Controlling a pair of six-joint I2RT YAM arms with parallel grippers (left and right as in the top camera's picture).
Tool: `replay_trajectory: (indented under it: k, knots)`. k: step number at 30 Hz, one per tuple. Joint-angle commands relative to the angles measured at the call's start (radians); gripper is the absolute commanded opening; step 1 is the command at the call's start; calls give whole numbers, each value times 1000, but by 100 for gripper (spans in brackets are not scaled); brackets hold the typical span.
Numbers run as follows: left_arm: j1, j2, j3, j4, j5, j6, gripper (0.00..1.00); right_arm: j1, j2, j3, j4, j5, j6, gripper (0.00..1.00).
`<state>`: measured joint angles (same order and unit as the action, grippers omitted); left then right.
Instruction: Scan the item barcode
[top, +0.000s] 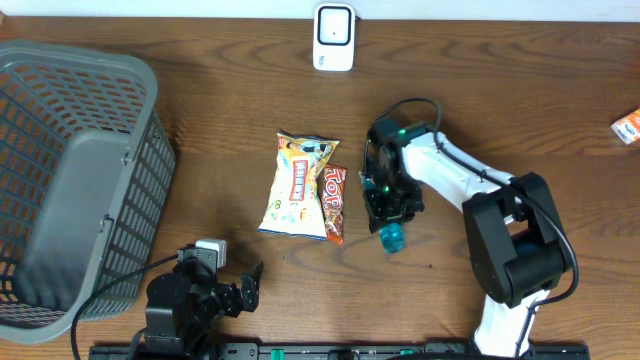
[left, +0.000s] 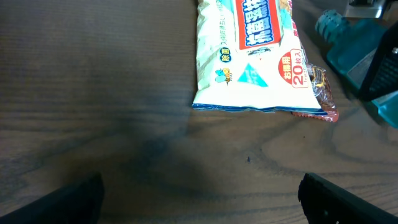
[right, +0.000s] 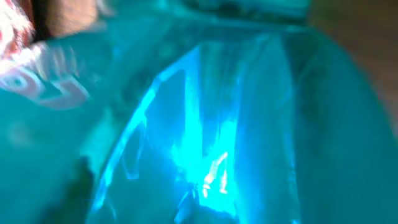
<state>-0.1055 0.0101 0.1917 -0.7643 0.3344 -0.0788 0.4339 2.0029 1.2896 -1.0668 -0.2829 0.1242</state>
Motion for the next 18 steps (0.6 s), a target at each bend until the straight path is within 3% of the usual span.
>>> replay_trajectory:
  k: [1,8,13,18]
  knots:
    - [4,-6,-3,-46,4,2,100,-19,69,38,15,39,-21,8]
    - [4,-6,-3,-46,4,2,100,-7,69,100,172,133,-21,8]
    - [4,-6,-3,-46,4,2,100,0,69,100,185,135,-16,11]
    - [4,-6,-3,-46,4,2,100,0,69,100,184,135,-5,43]
